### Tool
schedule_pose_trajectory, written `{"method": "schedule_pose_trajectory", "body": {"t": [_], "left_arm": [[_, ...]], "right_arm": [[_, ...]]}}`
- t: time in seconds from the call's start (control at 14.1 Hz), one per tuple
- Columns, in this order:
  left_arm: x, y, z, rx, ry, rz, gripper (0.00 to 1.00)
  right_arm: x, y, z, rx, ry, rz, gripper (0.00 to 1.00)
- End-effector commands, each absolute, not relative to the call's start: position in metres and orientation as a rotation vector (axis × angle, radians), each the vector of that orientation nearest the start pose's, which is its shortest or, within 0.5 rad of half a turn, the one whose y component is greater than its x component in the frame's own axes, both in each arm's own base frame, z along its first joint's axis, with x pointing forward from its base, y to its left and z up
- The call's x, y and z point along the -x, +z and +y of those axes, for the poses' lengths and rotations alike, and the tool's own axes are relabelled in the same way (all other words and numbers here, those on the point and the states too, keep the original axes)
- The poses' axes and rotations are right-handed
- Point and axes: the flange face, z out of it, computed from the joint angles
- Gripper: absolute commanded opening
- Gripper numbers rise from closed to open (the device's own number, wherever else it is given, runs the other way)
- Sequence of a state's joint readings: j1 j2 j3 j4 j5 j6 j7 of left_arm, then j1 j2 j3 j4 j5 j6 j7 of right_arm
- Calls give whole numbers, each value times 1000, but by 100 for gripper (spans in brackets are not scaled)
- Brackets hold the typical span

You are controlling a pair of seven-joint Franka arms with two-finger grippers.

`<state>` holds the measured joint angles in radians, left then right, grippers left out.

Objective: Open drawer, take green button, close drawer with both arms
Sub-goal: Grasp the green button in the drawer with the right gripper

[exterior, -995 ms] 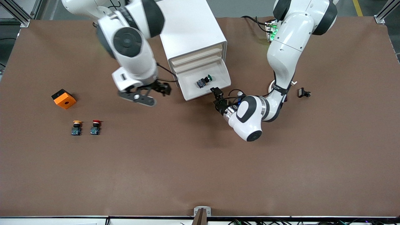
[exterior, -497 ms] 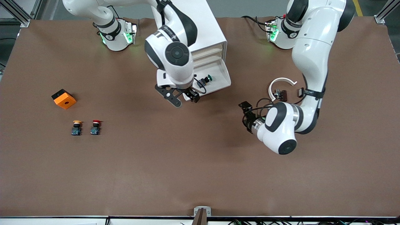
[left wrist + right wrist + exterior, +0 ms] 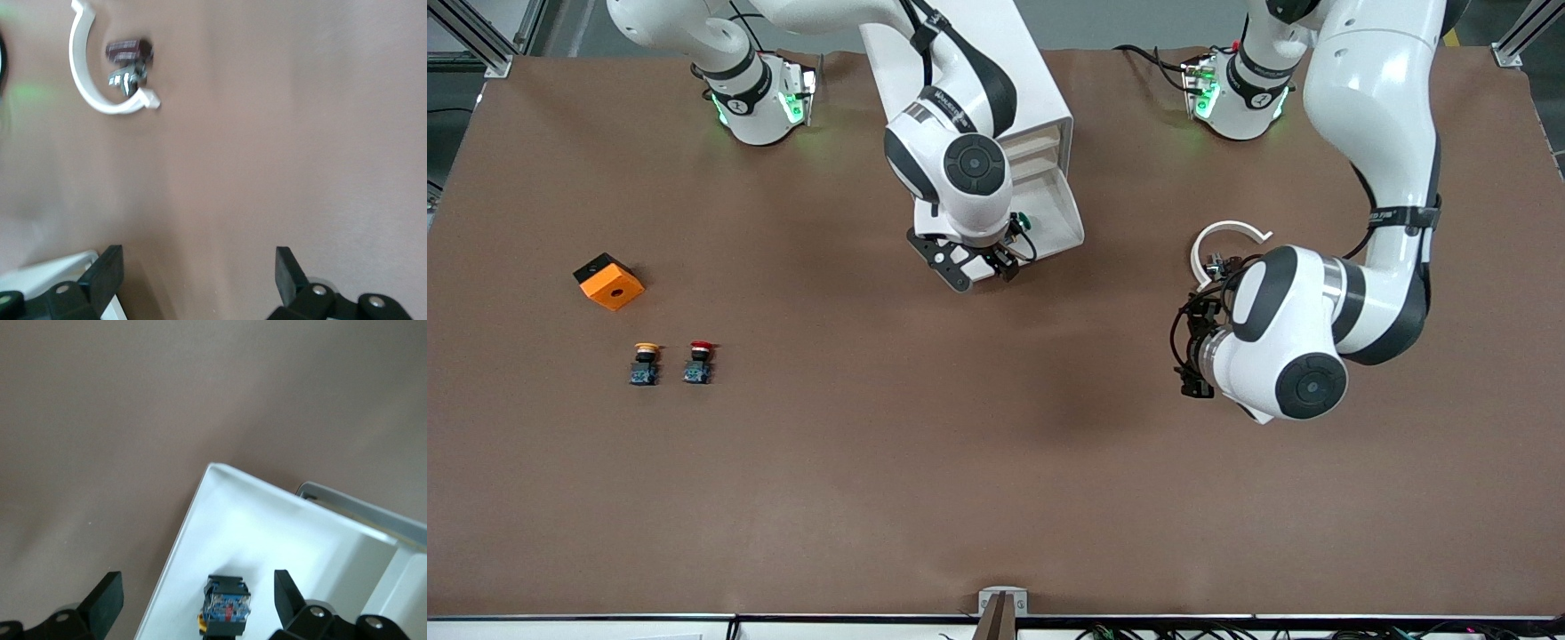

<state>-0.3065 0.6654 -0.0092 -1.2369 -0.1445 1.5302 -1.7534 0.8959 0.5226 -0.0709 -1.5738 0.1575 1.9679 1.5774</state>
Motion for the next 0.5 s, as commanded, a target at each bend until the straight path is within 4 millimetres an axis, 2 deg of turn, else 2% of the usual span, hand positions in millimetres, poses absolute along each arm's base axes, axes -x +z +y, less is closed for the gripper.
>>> {"method": "schedule_pose_trajectory", "body": {"t": [0.0, 0.07, 0.21, 0.43], "left_arm": [[-650, 386, -222, 2319, 372, -1721, 100], [-650, 402, -219, 2398, 361, -1655, 100], [-649, 418, -214, 2560, 363, -1468, 100], [-653, 424, -201, 2671, 375, -1309, 100]], "right_arm": [[-430, 323, 515, 2933, 241, 1295, 100], [-427, 322, 518, 2938, 241, 1288, 100], [-423, 312, 518, 2952, 247, 1289, 100], [-413, 295, 528, 2979, 250, 1269, 100]]}}
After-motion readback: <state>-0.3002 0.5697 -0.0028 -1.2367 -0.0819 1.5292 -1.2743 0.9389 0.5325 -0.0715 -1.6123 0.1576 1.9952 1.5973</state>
